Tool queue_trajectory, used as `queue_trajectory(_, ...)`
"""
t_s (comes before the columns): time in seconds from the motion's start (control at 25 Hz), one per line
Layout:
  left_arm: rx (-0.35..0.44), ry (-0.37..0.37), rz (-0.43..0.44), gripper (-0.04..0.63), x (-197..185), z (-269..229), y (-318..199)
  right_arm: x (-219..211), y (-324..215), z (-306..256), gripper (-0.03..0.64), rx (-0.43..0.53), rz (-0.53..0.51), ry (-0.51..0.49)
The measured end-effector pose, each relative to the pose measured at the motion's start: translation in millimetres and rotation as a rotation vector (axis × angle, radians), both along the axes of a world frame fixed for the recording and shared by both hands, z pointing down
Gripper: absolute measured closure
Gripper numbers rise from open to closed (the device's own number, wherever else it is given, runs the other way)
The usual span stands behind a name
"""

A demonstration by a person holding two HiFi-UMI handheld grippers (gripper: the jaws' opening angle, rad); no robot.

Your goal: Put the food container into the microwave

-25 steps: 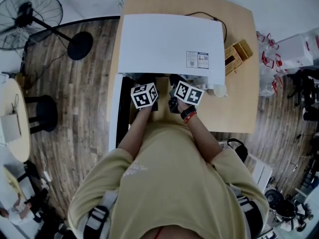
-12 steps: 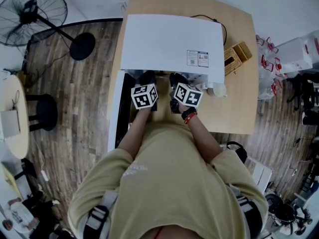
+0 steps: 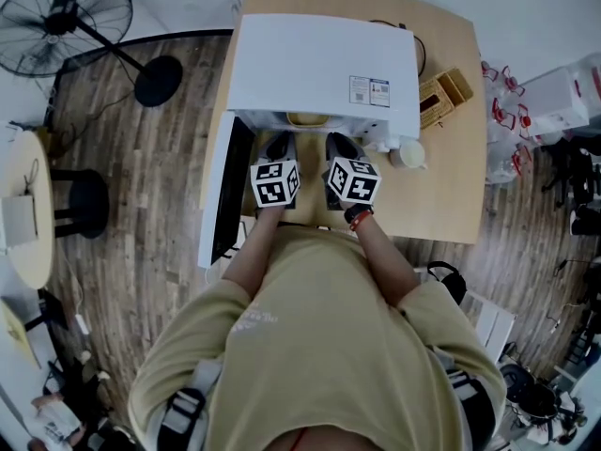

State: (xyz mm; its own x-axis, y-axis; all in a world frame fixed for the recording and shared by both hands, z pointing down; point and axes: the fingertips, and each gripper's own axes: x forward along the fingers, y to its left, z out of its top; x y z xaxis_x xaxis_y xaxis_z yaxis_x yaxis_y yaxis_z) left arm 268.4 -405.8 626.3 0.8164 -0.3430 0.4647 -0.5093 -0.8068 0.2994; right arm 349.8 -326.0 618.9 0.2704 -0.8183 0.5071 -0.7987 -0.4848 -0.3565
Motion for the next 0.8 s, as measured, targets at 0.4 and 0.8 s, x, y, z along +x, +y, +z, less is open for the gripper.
queue_trajectory(0.4, 0.064, 0.049, 0.006, 0.575, -21.2, -16.0, 36.7, -17.2, 32.6, -18.8, 0.594, 0.008, -0.039, 0.175)
queue_trajectory(0.8, 0.081, 0.039, 0.018, 0.577, -28.7, -22.6, 60.4, -29.1, 51.2, -25.4, 0.594, 0.038, -0.07, 0.172)
